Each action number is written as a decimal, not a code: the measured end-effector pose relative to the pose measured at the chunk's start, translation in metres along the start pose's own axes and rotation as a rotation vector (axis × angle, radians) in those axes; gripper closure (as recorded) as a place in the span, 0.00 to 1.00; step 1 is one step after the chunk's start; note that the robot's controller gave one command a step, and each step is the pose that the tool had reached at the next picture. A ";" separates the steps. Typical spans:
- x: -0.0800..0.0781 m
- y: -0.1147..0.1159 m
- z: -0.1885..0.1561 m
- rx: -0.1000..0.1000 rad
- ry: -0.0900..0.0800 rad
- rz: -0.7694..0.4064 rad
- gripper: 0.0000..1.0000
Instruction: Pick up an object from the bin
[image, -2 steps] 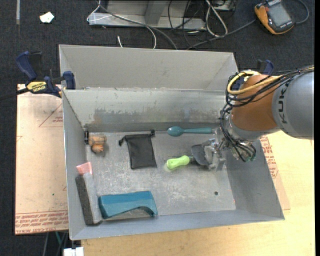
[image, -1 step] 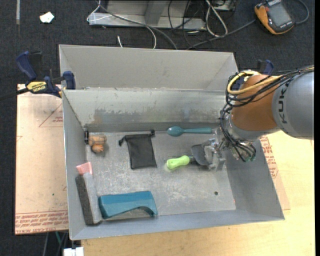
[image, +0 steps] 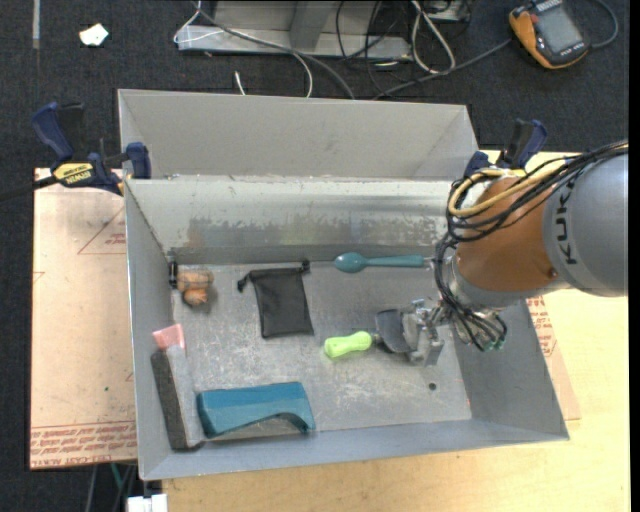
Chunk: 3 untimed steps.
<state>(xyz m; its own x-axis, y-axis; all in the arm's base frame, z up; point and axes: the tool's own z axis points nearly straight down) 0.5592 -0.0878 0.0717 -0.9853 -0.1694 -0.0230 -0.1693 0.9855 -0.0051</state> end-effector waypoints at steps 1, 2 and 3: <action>0.023 0.004 0.000 0.001 -0.003 -0.007 1.00; 0.014 0.008 -0.064 -0.001 0.002 -0.005 1.00; 0.032 -0.001 -0.082 0.000 -0.001 0.152 1.00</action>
Offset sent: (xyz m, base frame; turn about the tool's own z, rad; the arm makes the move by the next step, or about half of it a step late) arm -0.0074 0.0106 0.1317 -0.0006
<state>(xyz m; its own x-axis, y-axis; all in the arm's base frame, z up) 0.5255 -0.0943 0.1531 -0.9995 -0.0184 -0.0242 -0.0184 0.9998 -0.0012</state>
